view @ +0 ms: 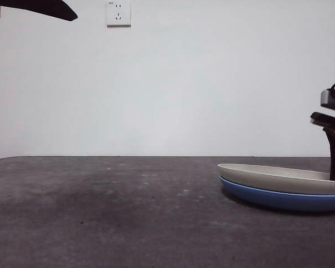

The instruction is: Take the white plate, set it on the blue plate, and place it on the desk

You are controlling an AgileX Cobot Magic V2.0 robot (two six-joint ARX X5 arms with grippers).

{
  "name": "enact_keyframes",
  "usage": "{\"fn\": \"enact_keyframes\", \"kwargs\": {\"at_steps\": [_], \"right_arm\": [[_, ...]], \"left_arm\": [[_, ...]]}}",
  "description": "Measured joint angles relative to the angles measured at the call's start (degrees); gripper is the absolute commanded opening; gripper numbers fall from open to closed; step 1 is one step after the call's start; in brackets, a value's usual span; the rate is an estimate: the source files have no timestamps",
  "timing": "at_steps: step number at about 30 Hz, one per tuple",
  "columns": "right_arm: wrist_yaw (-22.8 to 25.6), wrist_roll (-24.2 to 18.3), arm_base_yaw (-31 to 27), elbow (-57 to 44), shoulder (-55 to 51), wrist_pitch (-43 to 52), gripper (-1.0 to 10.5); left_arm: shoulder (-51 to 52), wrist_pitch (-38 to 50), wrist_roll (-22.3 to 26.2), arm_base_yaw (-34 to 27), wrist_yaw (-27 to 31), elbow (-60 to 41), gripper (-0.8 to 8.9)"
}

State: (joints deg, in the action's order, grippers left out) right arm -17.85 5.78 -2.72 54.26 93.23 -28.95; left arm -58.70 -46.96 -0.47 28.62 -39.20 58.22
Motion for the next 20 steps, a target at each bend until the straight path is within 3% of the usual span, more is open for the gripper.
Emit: {"fn": "enact_keyframes", "kwargs": {"at_steps": [2,6,20], "right_arm": [[0.0,0.0,0.0,0.0,1.1,0.3,1.5],[-0.1,0.0,0.0,0.0,1.7,1.9,0.0],[-2.6,1.0,-0.5,0.0,-1.2,3.0,0.0]], "left_arm": [[0.0,0.0,0.0,0.0,0.0,0.0,2.18],[0.0,0.0,0.0,0.0,0.0,0.0,2.18],[0.0,0.0,0.0,0.0,0.0,0.0,2.18]]}}
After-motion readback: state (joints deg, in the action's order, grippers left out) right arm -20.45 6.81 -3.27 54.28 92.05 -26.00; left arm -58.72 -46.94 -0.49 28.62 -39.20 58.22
